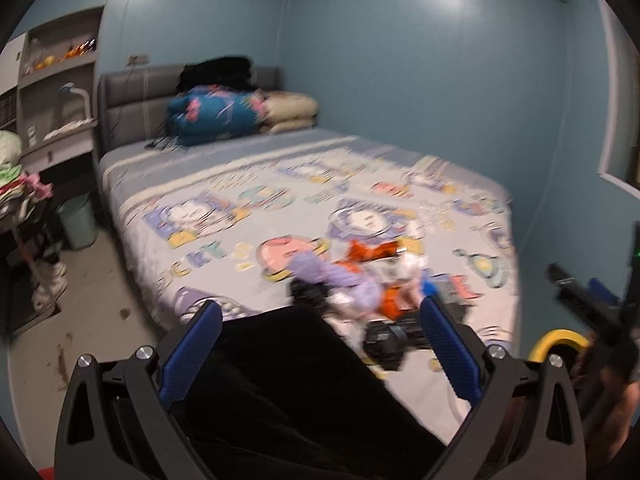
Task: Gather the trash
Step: 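Grasp the lavender mesh net with the left tool while the right tool grasps the snack packet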
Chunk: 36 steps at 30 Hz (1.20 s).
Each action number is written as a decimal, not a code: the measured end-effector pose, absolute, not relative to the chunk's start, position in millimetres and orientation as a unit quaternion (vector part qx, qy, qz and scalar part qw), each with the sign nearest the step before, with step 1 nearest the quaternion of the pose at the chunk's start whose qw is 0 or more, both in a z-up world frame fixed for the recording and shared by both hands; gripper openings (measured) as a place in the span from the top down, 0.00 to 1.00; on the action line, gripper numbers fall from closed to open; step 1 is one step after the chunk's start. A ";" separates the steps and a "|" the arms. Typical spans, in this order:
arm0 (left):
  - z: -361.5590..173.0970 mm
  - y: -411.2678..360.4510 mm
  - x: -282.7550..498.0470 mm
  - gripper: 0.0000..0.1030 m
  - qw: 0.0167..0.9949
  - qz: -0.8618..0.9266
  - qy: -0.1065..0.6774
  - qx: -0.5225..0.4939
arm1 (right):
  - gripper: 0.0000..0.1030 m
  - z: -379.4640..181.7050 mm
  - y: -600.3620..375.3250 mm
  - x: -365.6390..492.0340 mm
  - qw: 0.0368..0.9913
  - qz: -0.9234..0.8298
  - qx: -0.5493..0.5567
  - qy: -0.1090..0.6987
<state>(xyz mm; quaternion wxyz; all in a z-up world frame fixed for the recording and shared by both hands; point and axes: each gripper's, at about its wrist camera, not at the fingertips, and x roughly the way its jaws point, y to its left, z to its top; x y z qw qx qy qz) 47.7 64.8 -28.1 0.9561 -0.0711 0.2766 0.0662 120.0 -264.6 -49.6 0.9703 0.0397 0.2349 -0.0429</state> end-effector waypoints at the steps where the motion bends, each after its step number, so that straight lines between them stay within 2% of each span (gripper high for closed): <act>1: -30.5 73.1 54.4 0.08 0.953 0.071 0.285 -0.075 | 0.08 -50.6 -264.0 126.1 0.969 -0.041 0.041 0.240; 6: -49.9 110.4 97.1 0.08 0.935 0.069 0.337 -0.088 | 0.08 -69.7 -255.1 165.1 0.959 -0.032 0.021 0.282; 17: -102.8 126.7 211.2 0.08 0.920 0.011 0.391 0.018 | 0.08 -125.9 -225.0 228.6 0.923 0.037 0.026 0.383; 32: -142.0 138.4 301.7 0.08 0.898 -0.054 0.431 -0.066 | 0.09 -162.8 -216.1 299.1 0.885 0.053 0.004 0.463; 33: -145.5 136.8 304.7 0.10 0.895 -0.057 0.436 -0.070 | 0.11 -165.7 -215.5 303.4 0.881 0.055 0.008 0.470; 34: -148.4 136.6 306.3 0.16 0.894 -0.060 0.439 -0.073 | 0.20 -167.4 -215.5 305.1 0.879 0.054 0.008 0.473; 36: -154.1 134.8 308.8 0.22 0.891 -0.067 0.443 -0.078 | 0.25 -172.9 -214.1 309.0 0.874 0.050 0.003 0.484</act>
